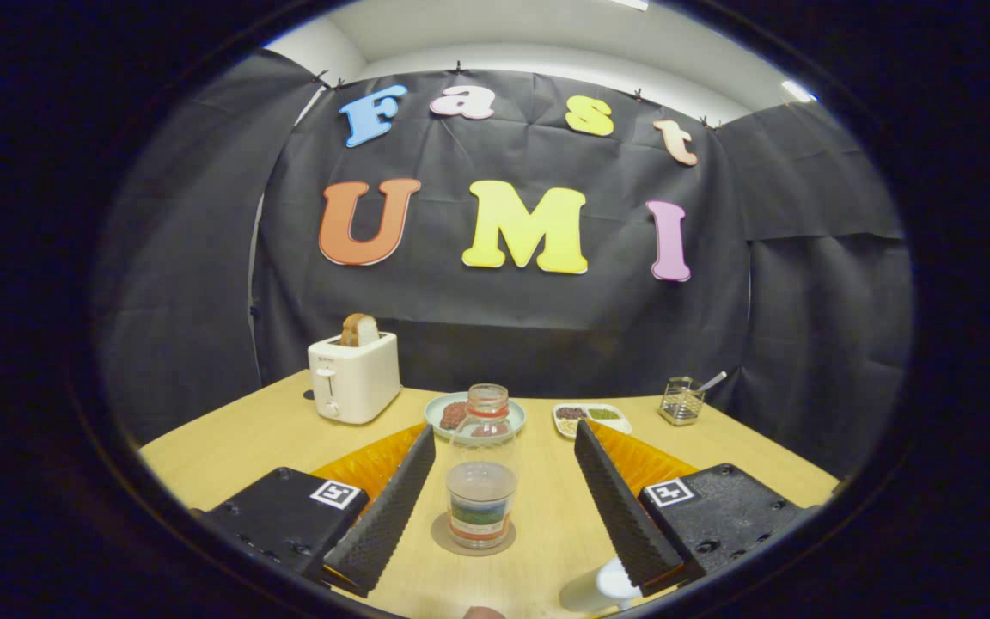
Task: Take the bottle from table, then pour the juice into the cup, finally place the bottle on the coaster
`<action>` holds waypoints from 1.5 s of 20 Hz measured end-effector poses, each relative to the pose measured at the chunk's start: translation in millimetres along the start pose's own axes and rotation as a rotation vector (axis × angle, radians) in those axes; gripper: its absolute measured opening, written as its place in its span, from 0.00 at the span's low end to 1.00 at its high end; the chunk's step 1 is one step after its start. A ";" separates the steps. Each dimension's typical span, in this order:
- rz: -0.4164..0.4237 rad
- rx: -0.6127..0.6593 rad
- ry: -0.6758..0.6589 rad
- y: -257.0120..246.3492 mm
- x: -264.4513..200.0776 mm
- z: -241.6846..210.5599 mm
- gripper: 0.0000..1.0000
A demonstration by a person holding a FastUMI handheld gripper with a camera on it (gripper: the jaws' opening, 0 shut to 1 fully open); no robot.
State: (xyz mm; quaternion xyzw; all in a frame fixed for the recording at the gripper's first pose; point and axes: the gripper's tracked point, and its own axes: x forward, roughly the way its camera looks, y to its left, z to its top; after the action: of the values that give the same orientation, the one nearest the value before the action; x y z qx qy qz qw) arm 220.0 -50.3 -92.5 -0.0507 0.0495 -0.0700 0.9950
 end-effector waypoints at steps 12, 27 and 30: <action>-0.056 -0.023 -0.027 -33.5 -108.0 57.1 1.00; 0.006 0.098 -0.087 -18.4 -215.3 116.5 1.00; -0.001 0.151 -0.023 -31.2 -219.7 108.3 1.00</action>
State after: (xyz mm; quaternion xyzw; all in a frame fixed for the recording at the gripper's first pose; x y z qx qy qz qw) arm 10.8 -39.0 38.1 0.0239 0.0328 -0.0736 0.9965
